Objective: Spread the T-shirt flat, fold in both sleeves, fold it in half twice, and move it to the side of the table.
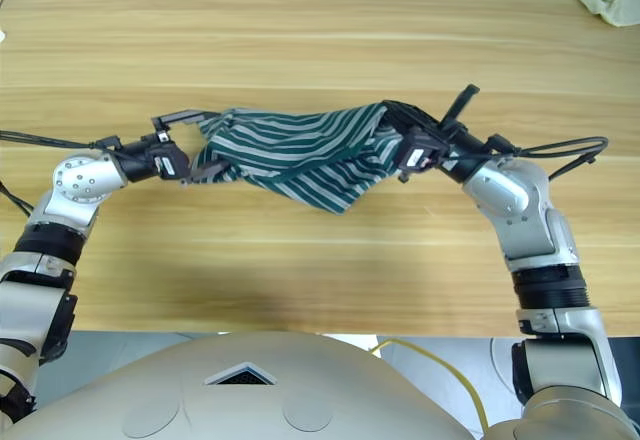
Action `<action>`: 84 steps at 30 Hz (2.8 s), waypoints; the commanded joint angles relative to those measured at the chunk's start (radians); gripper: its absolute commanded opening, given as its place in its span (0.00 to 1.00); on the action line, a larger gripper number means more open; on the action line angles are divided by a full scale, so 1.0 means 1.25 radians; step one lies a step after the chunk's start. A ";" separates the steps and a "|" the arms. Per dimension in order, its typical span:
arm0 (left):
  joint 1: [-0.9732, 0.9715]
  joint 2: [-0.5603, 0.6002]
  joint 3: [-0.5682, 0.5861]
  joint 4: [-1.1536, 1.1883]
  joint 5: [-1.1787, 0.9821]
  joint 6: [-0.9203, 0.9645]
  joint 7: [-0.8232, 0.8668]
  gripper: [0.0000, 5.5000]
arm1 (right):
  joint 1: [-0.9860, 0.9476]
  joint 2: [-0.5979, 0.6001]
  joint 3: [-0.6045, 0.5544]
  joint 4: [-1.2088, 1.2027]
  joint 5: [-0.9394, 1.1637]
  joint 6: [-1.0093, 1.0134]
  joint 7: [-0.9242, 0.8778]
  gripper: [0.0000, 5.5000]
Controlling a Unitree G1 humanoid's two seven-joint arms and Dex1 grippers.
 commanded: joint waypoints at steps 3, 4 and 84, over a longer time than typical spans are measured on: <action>-0.011 0.006 -0.005 -0.003 -0.005 -0.005 -0.010 0.48 | 0.001 0.000 0.001 -0.003 -0.009 -0.001 -0.003 0.00; -0.011 0.006 -0.005 -0.003 -0.005 -0.005 -0.011 0.46 | 0.000 0.001 0.001 -0.003 -0.010 -0.001 -0.003 0.00; -0.394 -0.010 0.157 0.383 -0.149 0.325 0.090 0.01 | -0.522 0.031 -0.027 0.738 0.117 -0.103 -0.136 0.00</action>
